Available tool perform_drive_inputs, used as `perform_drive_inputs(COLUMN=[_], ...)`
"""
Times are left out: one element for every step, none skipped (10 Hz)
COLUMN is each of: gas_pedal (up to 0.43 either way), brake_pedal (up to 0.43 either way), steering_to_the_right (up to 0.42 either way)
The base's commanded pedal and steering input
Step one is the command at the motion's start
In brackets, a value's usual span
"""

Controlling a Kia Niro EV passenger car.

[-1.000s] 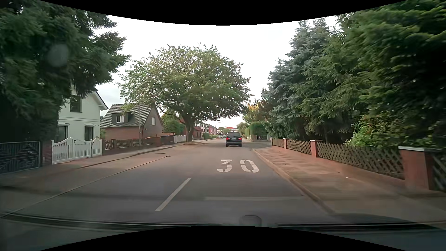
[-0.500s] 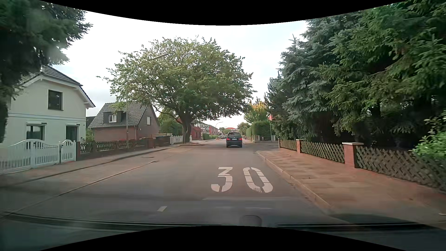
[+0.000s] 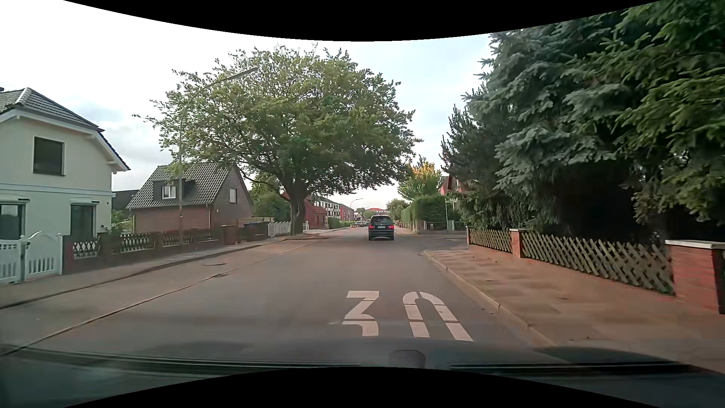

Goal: Follow the waypoints while adhering to traffic rules and regulations

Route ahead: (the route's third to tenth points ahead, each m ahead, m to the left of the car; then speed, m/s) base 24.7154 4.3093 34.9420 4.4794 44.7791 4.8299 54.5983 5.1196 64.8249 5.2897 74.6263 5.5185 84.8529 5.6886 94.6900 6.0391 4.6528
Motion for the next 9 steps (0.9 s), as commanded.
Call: perform_drive_inputs(gas_pedal=[0.039, 0.02, 0.008, 0.008, 0.008, 0.008, 0.02, 0.067, 0.087], brake_pedal=[0.0, 0.0, 0.0, 0.0, 0.0, 0.0, 0.0, 0.0, 0.0], steering_to_the_right=[-0.004, -0.003, -0.003, -0.003, -0.003, -0.002, -0.002, -0.002, -0.002])
